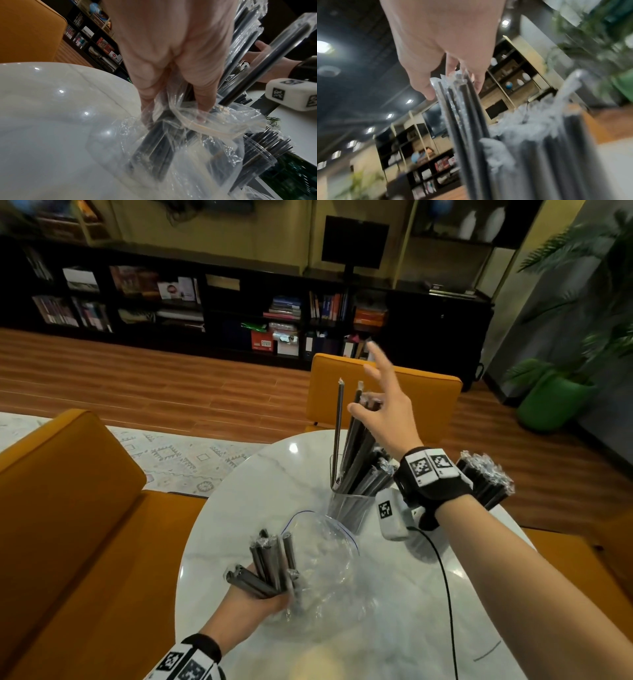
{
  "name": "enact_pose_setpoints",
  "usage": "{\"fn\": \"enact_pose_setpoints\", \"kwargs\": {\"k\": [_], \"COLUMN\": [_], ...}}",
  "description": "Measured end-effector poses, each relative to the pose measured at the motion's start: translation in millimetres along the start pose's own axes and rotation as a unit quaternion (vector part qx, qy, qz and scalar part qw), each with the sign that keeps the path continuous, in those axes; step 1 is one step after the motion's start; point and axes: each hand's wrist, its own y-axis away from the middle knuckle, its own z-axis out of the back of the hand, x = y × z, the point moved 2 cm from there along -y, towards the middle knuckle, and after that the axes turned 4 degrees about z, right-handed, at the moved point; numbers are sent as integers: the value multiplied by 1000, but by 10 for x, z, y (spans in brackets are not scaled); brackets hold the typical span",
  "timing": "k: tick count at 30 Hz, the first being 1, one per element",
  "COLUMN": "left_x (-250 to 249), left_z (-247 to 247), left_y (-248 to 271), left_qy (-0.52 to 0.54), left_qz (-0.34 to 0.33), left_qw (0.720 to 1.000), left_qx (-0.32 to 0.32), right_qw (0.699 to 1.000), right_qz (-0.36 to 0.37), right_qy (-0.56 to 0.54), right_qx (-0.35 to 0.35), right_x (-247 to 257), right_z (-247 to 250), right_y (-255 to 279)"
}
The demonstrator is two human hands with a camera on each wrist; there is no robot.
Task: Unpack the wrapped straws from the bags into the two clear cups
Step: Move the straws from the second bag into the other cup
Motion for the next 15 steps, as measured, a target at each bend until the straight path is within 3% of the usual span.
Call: {"fn": "enact_pose_setpoints", "kwargs": {"k": [4,10,15], "left_x": [-38,-27,-35], "left_z": [-8,1,4], "left_y": [14,17,-8], "left_qy": [-7,-9,-16], "left_qz": [-4,5,3], "left_qw": [1000,1000,1000], "left_qx": [3,-10,-13], "right_qw": [968,947,894], "right_qz": [25,28,-59], "right_qy": [183,260,262], "right_qx": [171,188,359], "right_x": [-150,-168,-194], "right_z": [-232,-300,-369], "right_y": [-24,-274,-120]}}
